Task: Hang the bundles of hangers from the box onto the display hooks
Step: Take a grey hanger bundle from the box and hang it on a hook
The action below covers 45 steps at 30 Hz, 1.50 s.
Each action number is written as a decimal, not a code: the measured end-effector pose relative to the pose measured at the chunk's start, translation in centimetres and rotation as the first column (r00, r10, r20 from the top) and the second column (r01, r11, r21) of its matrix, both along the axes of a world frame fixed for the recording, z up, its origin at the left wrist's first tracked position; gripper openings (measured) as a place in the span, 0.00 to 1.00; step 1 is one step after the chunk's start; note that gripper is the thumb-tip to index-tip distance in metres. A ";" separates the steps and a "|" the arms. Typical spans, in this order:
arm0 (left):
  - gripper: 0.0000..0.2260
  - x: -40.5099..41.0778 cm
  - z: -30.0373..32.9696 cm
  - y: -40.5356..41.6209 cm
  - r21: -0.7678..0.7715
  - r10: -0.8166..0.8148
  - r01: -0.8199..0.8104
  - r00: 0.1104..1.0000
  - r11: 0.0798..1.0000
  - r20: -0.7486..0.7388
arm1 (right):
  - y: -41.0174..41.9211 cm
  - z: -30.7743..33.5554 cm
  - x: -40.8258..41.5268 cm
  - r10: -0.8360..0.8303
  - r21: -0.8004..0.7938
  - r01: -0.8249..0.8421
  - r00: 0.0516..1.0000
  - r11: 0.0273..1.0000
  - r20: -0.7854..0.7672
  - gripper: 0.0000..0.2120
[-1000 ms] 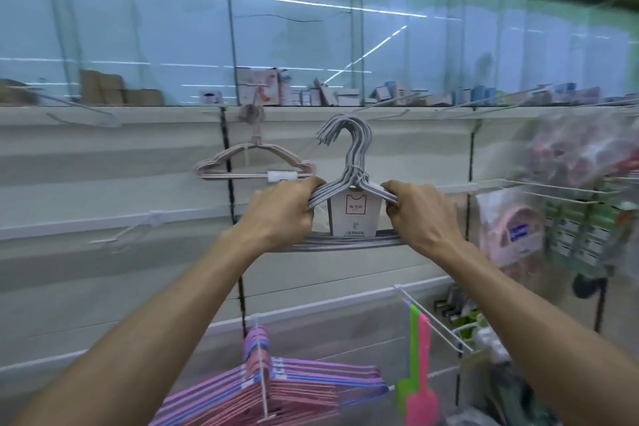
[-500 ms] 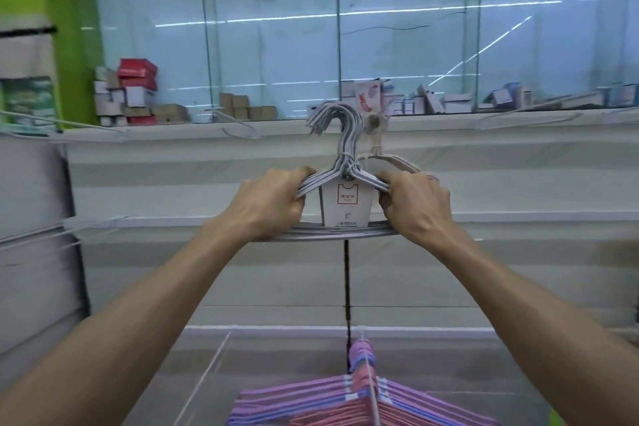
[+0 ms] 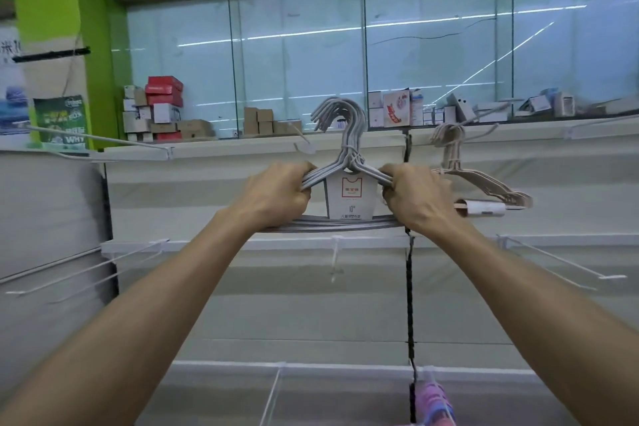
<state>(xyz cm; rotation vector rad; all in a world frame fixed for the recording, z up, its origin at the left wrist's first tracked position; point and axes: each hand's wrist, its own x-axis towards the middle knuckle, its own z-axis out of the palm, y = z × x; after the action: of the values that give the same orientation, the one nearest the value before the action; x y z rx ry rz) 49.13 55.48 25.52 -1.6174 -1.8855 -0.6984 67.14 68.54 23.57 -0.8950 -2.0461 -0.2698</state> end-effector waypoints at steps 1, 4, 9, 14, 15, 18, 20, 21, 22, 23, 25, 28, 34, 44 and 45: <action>0.09 -0.9 0.3 0.4 0.004 0.017 -0.017 1.000 1.000 -0.007 | 0.3 0.2 -0.9 -0.008 -0.003 0.008 1.000 1.000 -0.002 0.10; 0.07 -3.3 0.9 1.8 0.009 0.070 -0.070 0.997 0.997 -0.035 | 1.2 0.7 -3.1 -0.036 -0.004 0.036 0.999 0.999 -0.011 0.12; 0.07 -6.3 1.8 4.1 -0.004 0.045 -0.045 0.999 0.999 0.019 | 2.7 1.5 -5.9 -0.066 -0.015 0.066 0.998 0.998 -0.022 0.11; 0.07 -8.6 2.3 5.9 0.002 0.002 -0.002 1.000 1.000 0.023 | 4.0 2.2 -7.8 -0.093 -0.017 0.093 0.995 0.996 -0.020 0.11; 0.07 -9.0 2.4 6.2 0.003 -0.004 0.004 1.000 1.000 0.031 | 4.2 2.3 -8.1 -0.096 -0.012 0.096 0.995 0.995 -0.015 0.11; 0.06 -10.2 2.2 7.1 0.003 -0.022 0.022 0.998 1.000 0.059 | 4.7 2.6 -9.0 -0.108 0.005 0.108 0.994 0.994 0.008 0.11; 0.06 -11.0 1.9 7.7 -0.003 -0.021 0.021 0.997 1.000 0.068 | 5.0 2.5 -9.6 -0.109 0.003 0.109 0.994 0.994 0.018 0.10; 0.06 -11.4 1.7 7.9 -0.010 -0.016 0.017 0.997 1.000 0.070 | 5.2 2.4 -10.0 -0.108 -0.001 0.108 0.994 0.994 0.022 0.10; 0.06 -11.7 1.5 8.1 -0.014 -0.010 0.011 0.998 1.000 0.069 | 5.4 2.1 -10.4 -0.105 -0.009 0.105 0.994 0.994 0.023 0.10; 0.06 -12.0 1.4 8.3 -0.012 -0.003 0.004 0.998 1.000 0.064 | 5.5 1.8 -10.7 -0.100 -0.015 0.101 0.995 0.995 0.021 0.10; 0.05 -12.4 1.4 8.7 -0.008 0.010 -0.010 0.999 1.000 0.045 | 6.0 1.3 -11.2 -0.094 -0.019 0.094 0.996 0.995 0.006 0.11; 0.06 -12.8 1.7 9.3 -0.008 0.014 -0.013 1.000 1.000 0.026 | 6.6 1.5 -11.6 -0.094 -0.024 0.095 0.995 0.995 0.009 0.11; 0.06 -14.2 1.6 10.4 0.001 0.001 -0.001 0.999 1.000 0.054 | 7.4 2.7 -12.8 -0.122 0.019 0.121 0.992 0.992 0.040 0.10; 0.05 -16.4 -0.8 11.7 -0.049 -0.051 0.054 0.996 0.997 0.069 | 8.6 0.4 -14.5 -0.132 0.000 0.133 0.987 0.991 0.093 0.11; 0.04 -16.5 -0.9 11.9 -0.040 -0.053 0.055 0.997 0.998 0.058 | 8.7 0.3 -14.7 -0.132 0.000 0.133 0.987 0.991 0.091 0.11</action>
<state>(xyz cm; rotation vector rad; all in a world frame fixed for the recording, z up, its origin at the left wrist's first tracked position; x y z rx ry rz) 32.68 67.36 24.58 -1.6964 -1.9141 -0.7401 52.46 77.26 23.86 -1.0413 -2.0741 -0.3826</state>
